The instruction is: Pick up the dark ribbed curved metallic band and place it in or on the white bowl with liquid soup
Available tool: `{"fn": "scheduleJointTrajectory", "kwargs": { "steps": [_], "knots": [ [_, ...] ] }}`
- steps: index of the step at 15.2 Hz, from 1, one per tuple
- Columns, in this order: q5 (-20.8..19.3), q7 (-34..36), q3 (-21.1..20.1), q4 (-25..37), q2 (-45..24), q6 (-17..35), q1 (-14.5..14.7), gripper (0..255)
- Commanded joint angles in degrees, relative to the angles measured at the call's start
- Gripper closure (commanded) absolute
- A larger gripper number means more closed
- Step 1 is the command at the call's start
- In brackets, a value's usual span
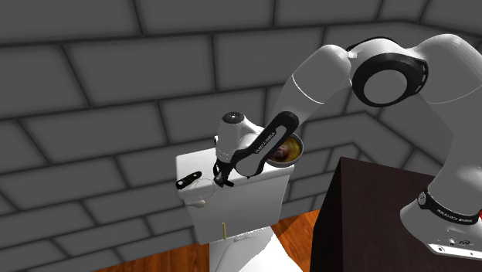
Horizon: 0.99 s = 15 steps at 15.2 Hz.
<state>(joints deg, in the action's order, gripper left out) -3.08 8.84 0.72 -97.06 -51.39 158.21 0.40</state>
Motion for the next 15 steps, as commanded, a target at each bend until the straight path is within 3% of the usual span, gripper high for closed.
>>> {"fn": "scheduleJointTrajectory", "kwargs": {
  "steps": [1, 8, 15],
  "knots": [
    [0.0, 0.0, 0.0, 0.0, 0.0, 0.0, 0.0, 255],
    [0.0, 0.0, 0.0, 0.0, 0.0, 0.0, 0.0, 255],
    [0.0, -0.1, -0.1, -2.3, 4.8, -2.5, -0.1, 255]
  ]
}}
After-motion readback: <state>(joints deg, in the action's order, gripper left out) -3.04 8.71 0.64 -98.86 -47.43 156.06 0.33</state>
